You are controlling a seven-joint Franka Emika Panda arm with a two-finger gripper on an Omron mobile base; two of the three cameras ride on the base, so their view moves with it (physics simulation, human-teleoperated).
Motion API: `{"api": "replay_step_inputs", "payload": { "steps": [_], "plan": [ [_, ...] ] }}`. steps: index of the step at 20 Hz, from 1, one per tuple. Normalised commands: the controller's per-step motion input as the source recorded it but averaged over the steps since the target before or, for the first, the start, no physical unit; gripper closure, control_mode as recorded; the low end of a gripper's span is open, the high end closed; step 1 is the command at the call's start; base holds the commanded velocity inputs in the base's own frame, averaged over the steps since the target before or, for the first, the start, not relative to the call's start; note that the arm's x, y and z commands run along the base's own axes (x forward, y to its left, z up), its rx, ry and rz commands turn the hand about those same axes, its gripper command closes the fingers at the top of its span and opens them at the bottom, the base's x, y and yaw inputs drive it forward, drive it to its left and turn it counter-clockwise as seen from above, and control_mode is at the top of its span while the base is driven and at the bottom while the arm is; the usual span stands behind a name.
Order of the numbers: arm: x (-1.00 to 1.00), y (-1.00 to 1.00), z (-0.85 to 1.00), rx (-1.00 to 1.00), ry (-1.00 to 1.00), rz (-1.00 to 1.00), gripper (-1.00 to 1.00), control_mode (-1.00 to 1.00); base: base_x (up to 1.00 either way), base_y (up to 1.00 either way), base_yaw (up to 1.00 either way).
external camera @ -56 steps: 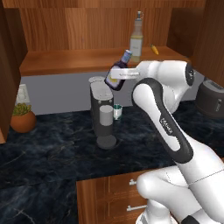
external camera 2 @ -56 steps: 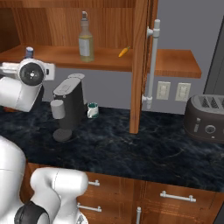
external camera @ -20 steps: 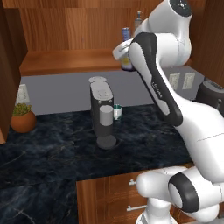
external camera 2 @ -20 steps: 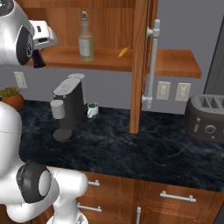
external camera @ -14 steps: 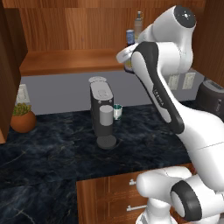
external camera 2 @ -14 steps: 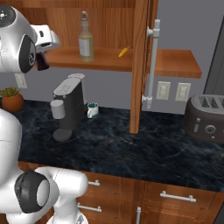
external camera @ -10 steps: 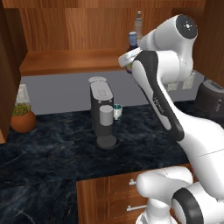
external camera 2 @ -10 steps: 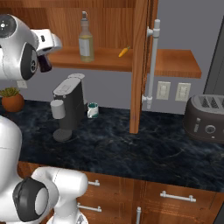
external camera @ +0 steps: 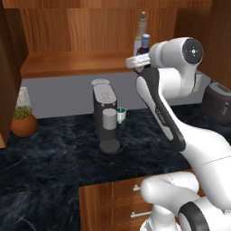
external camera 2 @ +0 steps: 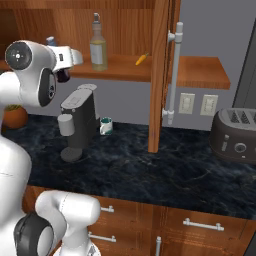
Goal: Pick the oil and vinegar bottle and condiment bottle from the counter and place them in the cabinet.
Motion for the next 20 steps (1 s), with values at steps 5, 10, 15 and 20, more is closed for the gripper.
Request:
{"api": "replay_step_inputs", "payload": {
  "steps": [5, 10, 15, 20],
  "plan": [
    [0.57, -0.14, -0.03, 0.2, 0.0, -0.05, 1.0, -1.0, 0.0, 0.0, 0.0],
    [0.56, 0.0, -0.03, 0.16, 0.0, -0.01, 1.0, -1.0, 0.0, 0.0, 0.0],
    [0.53, 0.01, 0.0, 0.1, 0.0, 0.0, 1.0, -1.0, 0.0, 0.0, 0.0],
    [0.5, 0.1, -0.11, 0.03, 0.01, 0.0, 1.0, -1.0, 0.0, 0.0, 0.0]
  ]
}}
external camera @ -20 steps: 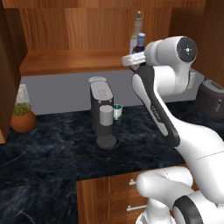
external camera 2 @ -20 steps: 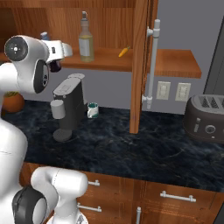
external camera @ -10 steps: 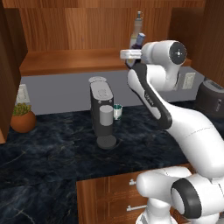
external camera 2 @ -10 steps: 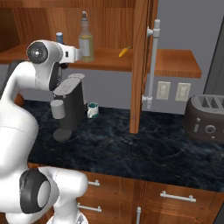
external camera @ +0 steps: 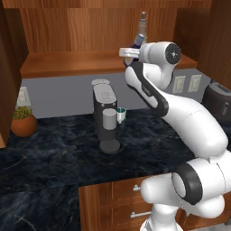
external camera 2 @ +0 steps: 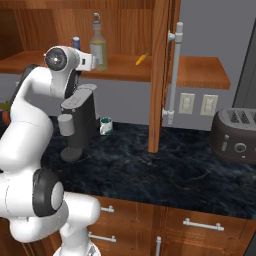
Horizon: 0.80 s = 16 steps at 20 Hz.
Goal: Pick the oil and vinegar bottle and condiment bottle from the counter and place them in the cabinet.
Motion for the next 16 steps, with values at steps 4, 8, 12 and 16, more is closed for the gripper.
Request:
{"api": "replay_step_inputs", "payload": {
  "steps": [4, 8, 12, 16],
  "plan": [
    [0.41, 0.21, -0.2, 0.0, 0.06, 0.0, 1.0, -1.0, 0.0, 0.0, 0.0],
    [0.39, 0.23, -0.18, -0.01, 0.09, 0.0, 1.0, -1.0, 0.0, 0.0, 0.0],
    [0.37, 0.16, -0.08, -0.03, 0.06, 0.0, 1.0, -1.0, 0.0, 0.0, 0.0],
    [0.34, 0.13, -0.08, -0.06, 0.04, 0.0, 1.0, -1.0, 0.0, 0.0, 0.0]
  ]
}}
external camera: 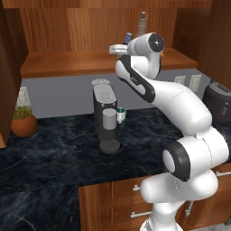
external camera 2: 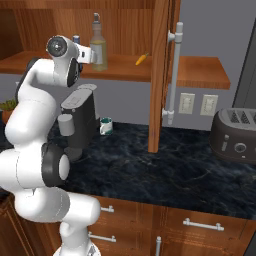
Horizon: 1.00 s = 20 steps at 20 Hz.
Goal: Pick the oil and vinegar bottle and condiment bottle from the counter and place them in the cabinet.
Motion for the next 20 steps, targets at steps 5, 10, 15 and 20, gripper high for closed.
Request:
{"api": "replay_step_inputs", "payload": {
  "steps": [5, 10, 15, 20],
  "plan": [
    [0.33, 0.16, -0.24, -0.1, 0.0, 0.0, 1.0, -1.0, 0.0, 0.0, 0.0],
    [0.23, 0.13, -0.34, -0.1, -0.01, 0.0, 1.0, -1.0, 0.0, 0.0, 0.0],
    [0.24, 0.09, -0.33, -0.08, -0.03, 0.0, -1.0, -1.0, 0.0, 0.0, 0.0],
    [0.2, 0.0, -0.34, -0.05, -0.05, 0.0, -1.0, -1.0, 0.0, 0.0, 0.0]
  ]
}}
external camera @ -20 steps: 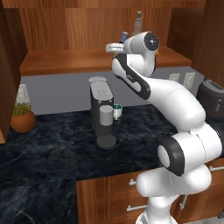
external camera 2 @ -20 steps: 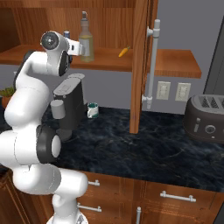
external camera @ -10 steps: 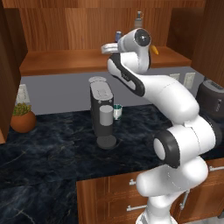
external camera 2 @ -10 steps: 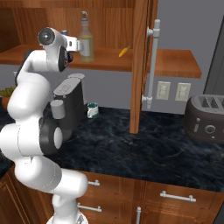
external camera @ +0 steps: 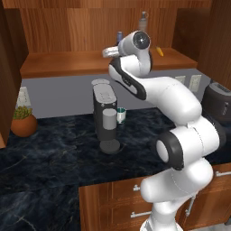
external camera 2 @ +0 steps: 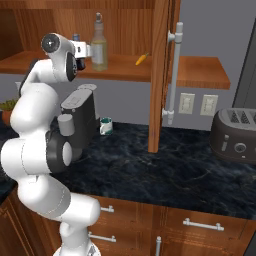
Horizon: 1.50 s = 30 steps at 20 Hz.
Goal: Pick the oil and vinegar bottle and condiment bottle from the counter and place them in the cabinet.
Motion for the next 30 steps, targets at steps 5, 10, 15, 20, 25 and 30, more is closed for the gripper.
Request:
{"api": "replay_step_inputs", "payload": {
  "steps": [5, 10, 15, 20, 25, 30],
  "plan": [
    [0.15, 0.0, -0.28, -0.01, -0.05, 0.0, -1.0, -1.0, 0.0, 0.0, 0.0],
    [-0.06, 0.0, -0.08, 0.0, -0.11, 0.0, -1.0, -1.0, 0.0, 0.0, 0.0],
    [-0.66, 0.11, 0.0, 0.0, -0.18, 0.0, -1.0, -1.0, 0.0, 0.0, 0.0],
    [-1.0, 0.09, 0.0, 0.0, -0.21, 0.0, -1.0, -1.0, 0.0, 0.0, 0.0],
    [-1.0, 0.0, 0.0, 0.03, -0.18, 0.0, -1.0, -1.0, 0.0, 0.0, 0.0],
    [-0.79, 0.0, -0.01, 0.14, -0.02, -0.04, -1.0, -1.0, 0.0, 0.0, 0.0]
  ]
}}
